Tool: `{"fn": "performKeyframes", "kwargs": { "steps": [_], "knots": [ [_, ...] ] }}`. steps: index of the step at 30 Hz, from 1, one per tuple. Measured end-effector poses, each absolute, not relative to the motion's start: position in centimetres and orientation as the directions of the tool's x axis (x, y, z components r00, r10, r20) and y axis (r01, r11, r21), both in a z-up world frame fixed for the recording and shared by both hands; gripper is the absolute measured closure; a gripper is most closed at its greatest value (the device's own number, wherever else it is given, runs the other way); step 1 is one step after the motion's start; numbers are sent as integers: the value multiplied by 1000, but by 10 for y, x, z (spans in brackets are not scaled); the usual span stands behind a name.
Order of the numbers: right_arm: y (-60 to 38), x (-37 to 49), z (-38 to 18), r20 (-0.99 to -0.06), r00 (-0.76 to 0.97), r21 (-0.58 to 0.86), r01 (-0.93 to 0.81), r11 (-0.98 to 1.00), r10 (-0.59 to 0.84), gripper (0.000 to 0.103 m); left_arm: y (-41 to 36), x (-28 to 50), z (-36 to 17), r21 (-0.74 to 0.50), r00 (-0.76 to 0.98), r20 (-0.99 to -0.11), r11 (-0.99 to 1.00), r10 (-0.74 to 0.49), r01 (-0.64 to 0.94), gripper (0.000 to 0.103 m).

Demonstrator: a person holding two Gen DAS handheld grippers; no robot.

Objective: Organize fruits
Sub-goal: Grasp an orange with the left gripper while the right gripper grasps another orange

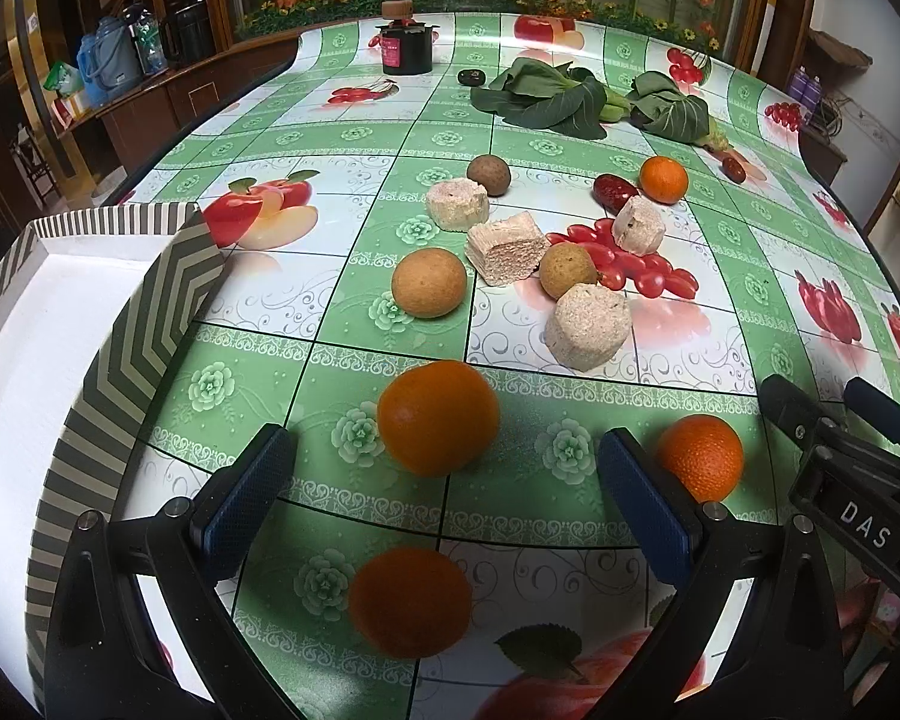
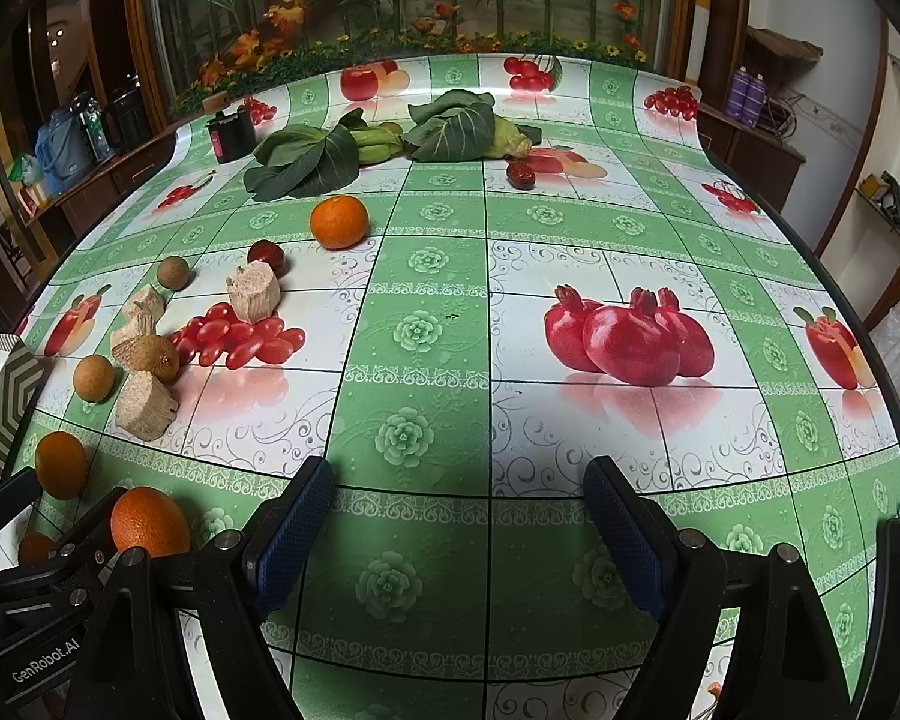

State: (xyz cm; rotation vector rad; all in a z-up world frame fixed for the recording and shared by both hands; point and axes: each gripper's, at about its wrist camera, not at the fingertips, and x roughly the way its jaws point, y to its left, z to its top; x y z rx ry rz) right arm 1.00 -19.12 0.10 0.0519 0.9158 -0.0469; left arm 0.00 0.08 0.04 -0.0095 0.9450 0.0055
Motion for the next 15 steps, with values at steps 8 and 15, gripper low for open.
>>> {"fn": "performKeyframes", "kwargs": {
  "steps": [8,15],
  "knots": [
    [-189,13,0,-797,604,21,35,999,-5,13,1,-8,3,-11,549,-834,997,-54,82,1],
    [-193,-3,14,-801,581,122,-80,989,146,41,22,-39,25,-82,585,-801,991,-126,101,1]
  ]
}}
